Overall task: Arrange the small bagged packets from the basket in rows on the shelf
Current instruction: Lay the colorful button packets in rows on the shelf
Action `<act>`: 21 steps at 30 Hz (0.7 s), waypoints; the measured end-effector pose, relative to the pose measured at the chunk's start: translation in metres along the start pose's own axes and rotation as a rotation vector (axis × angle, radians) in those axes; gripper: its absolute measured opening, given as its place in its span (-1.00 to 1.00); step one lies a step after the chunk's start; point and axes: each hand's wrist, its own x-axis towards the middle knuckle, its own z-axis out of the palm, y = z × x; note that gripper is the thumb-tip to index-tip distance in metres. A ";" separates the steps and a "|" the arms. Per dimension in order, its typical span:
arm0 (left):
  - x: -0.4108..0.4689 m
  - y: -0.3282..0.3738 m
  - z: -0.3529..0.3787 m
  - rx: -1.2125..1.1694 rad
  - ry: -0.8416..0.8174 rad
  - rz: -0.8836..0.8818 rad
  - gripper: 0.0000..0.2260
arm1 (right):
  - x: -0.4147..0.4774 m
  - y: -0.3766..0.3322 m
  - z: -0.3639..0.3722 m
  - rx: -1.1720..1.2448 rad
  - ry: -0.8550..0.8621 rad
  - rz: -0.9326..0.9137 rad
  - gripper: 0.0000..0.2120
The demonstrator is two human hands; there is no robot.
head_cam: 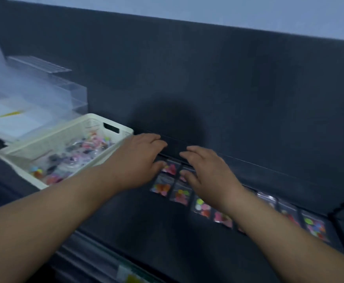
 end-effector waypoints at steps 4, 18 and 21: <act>-0.020 -0.072 -0.021 0.010 -0.013 -0.084 -0.53 | 0.051 -0.055 0.013 0.032 0.023 -0.079 -0.53; -0.076 -0.272 -0.018 -0.090 -0.164 -0.259 -0.52 | 0.192 -0.210 0.090 0.164 -0.302 -0.128 -0.55; -0.081 -0.283 -0.009 -0.150 -0.190 -0.235 -0.59 | 0.196 -0.226 0.099 0.144 -0.471 -0.129 -0.60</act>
